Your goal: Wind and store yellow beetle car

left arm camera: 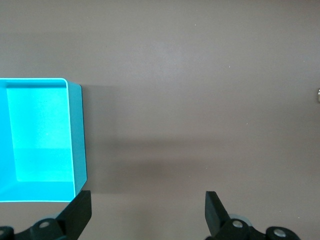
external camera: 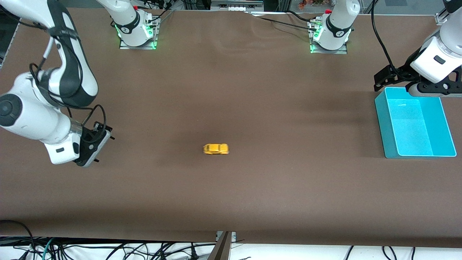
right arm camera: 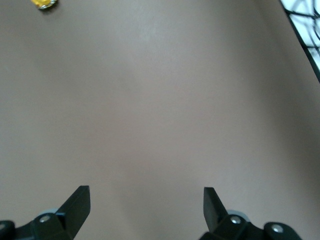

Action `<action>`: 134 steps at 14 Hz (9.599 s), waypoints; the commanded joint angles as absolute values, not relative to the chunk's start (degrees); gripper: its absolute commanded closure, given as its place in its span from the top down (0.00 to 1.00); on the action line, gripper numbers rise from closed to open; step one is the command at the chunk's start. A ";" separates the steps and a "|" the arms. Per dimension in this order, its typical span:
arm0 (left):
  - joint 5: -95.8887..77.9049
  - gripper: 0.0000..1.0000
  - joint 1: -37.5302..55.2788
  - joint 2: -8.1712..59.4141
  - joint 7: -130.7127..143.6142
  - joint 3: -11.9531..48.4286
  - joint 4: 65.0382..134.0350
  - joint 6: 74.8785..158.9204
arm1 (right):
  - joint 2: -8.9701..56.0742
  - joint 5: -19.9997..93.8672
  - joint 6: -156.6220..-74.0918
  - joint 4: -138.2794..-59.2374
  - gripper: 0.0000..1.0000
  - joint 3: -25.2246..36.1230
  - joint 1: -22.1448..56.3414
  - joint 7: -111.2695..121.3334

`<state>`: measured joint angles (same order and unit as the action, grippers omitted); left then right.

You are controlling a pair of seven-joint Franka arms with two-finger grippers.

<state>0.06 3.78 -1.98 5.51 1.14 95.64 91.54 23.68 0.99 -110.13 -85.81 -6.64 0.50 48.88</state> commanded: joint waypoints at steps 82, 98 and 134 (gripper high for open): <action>-4.31 0.00 11.10 12.78 -57.55 6.94 111.67 117.35 | 10.55 -3.69 -84.81 -78.31 1.00 -5.10 0.09 -1.76; 0.88 0.00 -8.60 8.34 -125.06 -18.90 127.35 132.61 | 10.55 -3.69 -84.99 -78.31 1.00 -5.10 0.53 -1.93; -1.16 0.99 0.00 -1.57 -65.09 -7.66 120.42 124.20 | 10.81 -3.69 -84.99 -78.05 1.00 -5.10 0.62 -1.76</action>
